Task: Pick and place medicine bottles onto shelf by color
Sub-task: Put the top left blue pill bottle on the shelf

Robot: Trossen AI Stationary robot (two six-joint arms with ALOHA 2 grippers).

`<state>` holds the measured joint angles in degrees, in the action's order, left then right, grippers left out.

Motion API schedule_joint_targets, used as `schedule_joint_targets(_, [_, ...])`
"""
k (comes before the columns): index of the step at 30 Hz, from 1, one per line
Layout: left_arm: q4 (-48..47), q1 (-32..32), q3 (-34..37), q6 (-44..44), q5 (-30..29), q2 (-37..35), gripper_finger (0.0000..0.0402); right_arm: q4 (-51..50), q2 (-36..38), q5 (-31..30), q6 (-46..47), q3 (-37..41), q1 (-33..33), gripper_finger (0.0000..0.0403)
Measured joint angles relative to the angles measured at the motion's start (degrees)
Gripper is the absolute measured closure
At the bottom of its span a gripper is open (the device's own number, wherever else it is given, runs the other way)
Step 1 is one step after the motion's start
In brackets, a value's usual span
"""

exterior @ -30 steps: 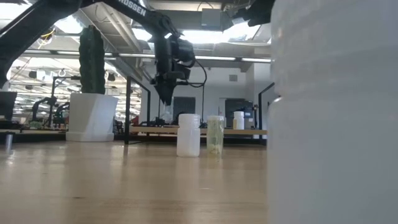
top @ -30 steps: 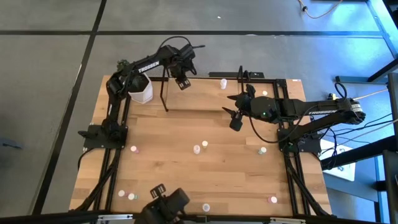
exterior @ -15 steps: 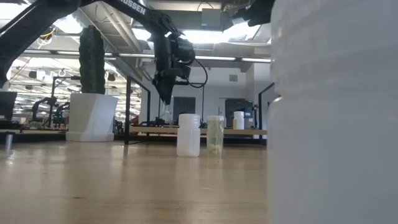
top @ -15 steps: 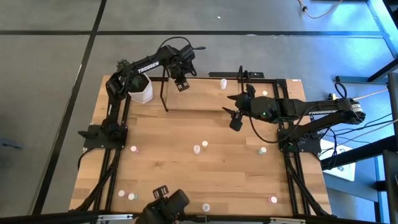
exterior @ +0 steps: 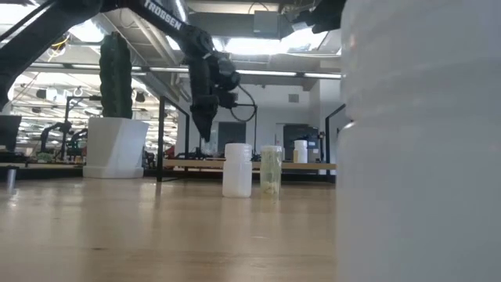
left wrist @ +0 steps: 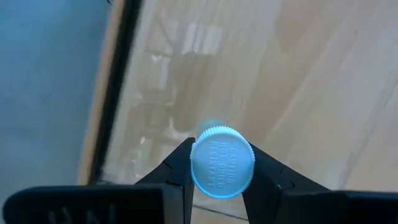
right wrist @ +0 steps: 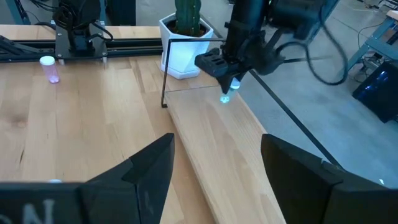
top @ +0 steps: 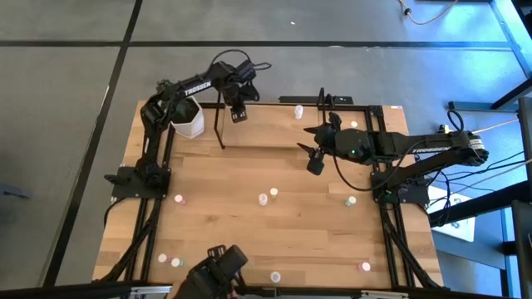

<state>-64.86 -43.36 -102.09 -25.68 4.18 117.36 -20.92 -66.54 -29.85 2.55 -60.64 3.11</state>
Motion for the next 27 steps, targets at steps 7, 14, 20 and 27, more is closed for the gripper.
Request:
schedule_joint_targets(7, [5.57, -0.02, 2.65, -0.29, -0.21, 0.02, 0.0314, 0.01, 0.0, 0.0, -0.01, 0.0, 0.02, 0.0162])
schedule_joint_targets(14, [6.7, -0.03, 2.65, 1.36, -3.62, 0.02, 0.0314, 0.01, 0.0, 0.0, -0.01, 0.0, 0.02, 0.0162])
schedule_joint_targets(20, [7.04, -0.43, 2.65, 1.56, -3.63, 0.02, 0.0314, 0.01, 0.0, 0.0, 0.0, 0.0, 0.02, 0.0162])
schedule_joint_targets(27, [7.06, -0.52, 2.65, 1.61, -3.65, 0.02, 0.0314, 0.01, 0.0, 0.0, -0.01, 0.0, 0.02, 0.0162])
